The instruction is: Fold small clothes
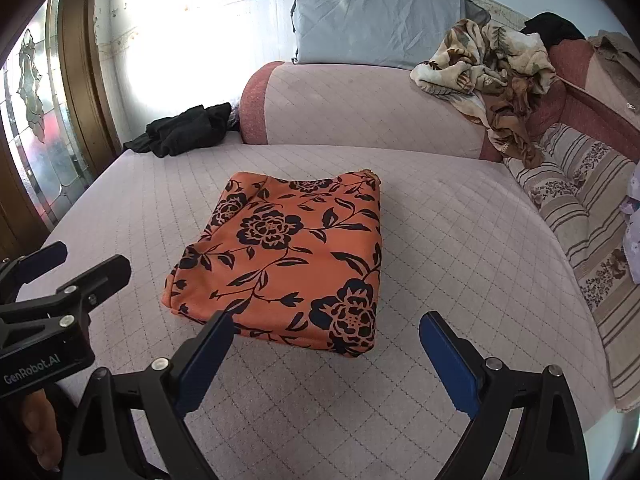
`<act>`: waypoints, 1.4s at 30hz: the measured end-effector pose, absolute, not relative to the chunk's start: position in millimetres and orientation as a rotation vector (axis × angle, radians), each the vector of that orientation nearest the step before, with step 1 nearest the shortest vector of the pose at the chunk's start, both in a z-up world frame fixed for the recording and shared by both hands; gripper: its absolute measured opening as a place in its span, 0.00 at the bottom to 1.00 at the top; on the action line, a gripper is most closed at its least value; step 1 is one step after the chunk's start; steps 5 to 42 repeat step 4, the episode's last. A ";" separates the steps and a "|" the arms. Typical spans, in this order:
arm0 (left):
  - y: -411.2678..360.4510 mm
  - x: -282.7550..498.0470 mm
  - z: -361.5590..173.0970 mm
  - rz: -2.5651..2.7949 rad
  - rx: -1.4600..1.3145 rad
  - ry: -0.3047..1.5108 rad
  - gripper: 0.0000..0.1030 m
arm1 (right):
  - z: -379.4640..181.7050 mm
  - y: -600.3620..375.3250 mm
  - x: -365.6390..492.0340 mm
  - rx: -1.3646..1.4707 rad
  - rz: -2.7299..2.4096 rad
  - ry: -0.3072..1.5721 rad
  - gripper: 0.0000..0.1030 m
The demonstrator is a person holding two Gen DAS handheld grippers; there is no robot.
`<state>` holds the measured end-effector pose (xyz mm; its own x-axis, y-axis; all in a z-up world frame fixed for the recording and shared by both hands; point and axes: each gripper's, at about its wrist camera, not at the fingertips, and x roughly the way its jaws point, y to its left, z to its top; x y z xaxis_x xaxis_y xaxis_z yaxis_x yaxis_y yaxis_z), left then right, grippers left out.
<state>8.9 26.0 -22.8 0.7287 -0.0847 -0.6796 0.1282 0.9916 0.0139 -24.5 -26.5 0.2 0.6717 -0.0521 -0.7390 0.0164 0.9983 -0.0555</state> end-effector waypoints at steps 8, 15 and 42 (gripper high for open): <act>23.0 16.9 -22.1 -0.119 0.058 0.742 0.96 | -2.7 -29.8 -18.4 -0.041 -0.041 0.838 0.93; 23.0 16.9 -22.1 -0.119 0.058 0.742 0.96 | -2.7 -29.8 -18.4 -0.041 -0.041 0.838 0.93; 23.0 16.9 -22.1 -0.119 0.058 0.742 0.96 | -2.7 -29.8 -18.4 -0.041 -0.041 0.838 0.93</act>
